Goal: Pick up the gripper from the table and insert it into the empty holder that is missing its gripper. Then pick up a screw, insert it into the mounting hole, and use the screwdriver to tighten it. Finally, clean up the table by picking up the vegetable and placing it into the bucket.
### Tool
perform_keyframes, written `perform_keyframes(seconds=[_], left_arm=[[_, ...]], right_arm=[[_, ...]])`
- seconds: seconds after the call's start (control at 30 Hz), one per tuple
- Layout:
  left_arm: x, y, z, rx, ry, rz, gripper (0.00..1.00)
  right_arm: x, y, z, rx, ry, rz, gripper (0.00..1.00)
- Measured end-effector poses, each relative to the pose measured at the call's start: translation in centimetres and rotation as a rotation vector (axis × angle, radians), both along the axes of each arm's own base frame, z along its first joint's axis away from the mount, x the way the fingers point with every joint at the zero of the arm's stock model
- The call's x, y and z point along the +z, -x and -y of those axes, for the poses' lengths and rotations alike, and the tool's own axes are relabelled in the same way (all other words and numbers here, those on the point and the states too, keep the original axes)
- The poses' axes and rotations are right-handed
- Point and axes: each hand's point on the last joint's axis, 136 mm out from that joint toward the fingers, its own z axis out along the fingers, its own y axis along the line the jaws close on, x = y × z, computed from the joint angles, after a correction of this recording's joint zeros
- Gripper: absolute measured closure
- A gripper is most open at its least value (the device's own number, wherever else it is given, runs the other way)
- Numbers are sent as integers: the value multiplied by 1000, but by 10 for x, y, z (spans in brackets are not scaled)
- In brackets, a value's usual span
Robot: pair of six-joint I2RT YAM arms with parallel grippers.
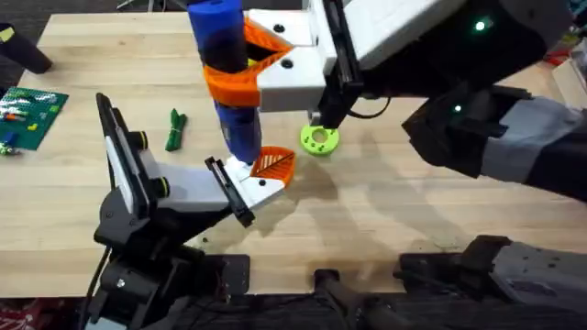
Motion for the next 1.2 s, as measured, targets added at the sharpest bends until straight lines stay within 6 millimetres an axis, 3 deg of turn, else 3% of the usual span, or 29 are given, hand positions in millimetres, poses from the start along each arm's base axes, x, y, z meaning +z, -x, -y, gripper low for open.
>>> perform_keyframes(seconds=[0.2,0.57,0.83,1.1,1.2], left_arm=[[0,0,0,0,0,0,988],[0,0,0,0,0,0,988],[0,0,0,0,0,1,988],[0,0,0,0,0,0,988],[0,0,0,0,0,0,988]], right_arm=[[14,5,4,0,-56,65,965],[21,0,5,-6,-54,54,965],[3,-41,7,-63,232,-112,965],[14,-59,34,-202,445,14,965],[-25,-71,56,-322,663,91,965]])
